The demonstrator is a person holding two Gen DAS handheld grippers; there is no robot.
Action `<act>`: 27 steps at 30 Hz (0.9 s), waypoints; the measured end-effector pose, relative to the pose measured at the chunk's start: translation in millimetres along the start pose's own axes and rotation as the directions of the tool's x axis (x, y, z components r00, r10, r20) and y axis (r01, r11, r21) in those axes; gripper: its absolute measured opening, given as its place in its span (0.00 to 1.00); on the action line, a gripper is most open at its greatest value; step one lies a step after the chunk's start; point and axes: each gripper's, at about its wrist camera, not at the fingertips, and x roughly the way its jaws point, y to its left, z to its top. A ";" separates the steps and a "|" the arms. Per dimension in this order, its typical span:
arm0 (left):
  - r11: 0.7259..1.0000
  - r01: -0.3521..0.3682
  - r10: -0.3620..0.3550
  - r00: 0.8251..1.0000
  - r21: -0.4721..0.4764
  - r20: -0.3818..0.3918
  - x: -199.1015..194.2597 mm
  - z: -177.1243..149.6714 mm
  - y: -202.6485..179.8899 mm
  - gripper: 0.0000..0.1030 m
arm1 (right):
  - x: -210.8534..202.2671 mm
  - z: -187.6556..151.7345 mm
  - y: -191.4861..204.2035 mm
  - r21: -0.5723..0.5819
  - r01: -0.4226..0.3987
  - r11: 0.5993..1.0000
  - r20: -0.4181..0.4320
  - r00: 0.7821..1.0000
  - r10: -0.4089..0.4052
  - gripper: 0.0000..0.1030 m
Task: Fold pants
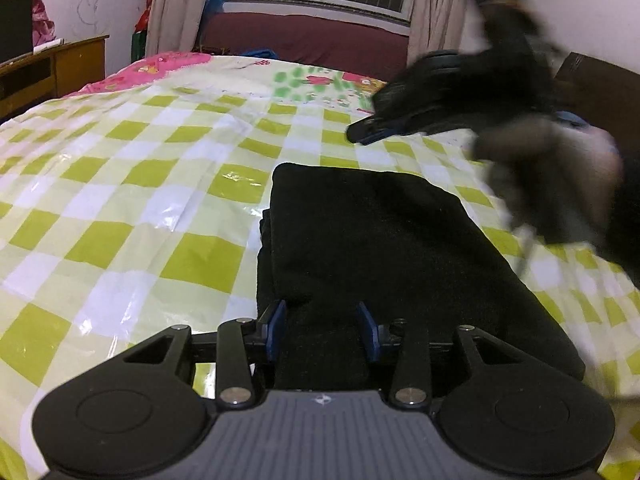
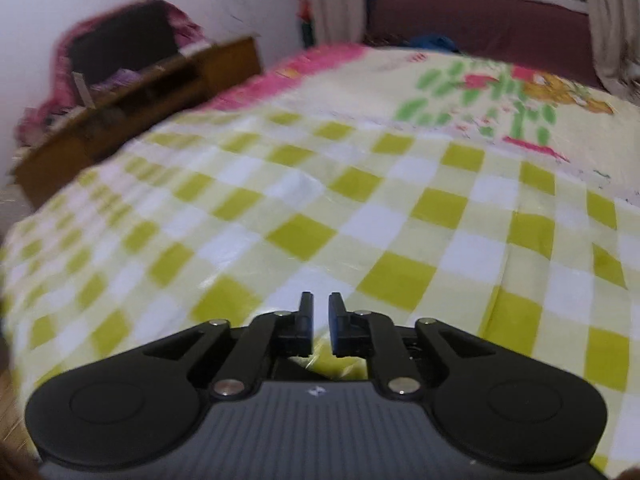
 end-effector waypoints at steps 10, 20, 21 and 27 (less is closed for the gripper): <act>0.996 -0.071 0.071 0.997 0.045 0.001 -16.7 2.9 -8.9 0.57 | -64.0 -64.4 -31.2 0.227 0.016 0.974 0.047 0.999 -0.028 0.33; 0.977 -0.152 0.158 0.987 0.151 -0.027 -29.4 -11.1 -24.6 0.67 | -97.9 -151.0 -6.4 0.222 0.027 0.975 -0.019 1.000 -0.024 0.43; 0.973 -0.160 0.165 0.986 0.168 -0.018 -35.9 -11.1 -27.7 0.67 | -106.0 -150.2 -5.8 0.238 0.013 0.971 0.005 1.000 -0.014 0.43; 0.957 -0.188 0.217 0.969 0.223 -0.115 -36.7 -30.8 -38.9 0.68 | -117.0 -172.6 -3.2 0.278 0.034 0.960 -0.010 0.999 -0.033 0.49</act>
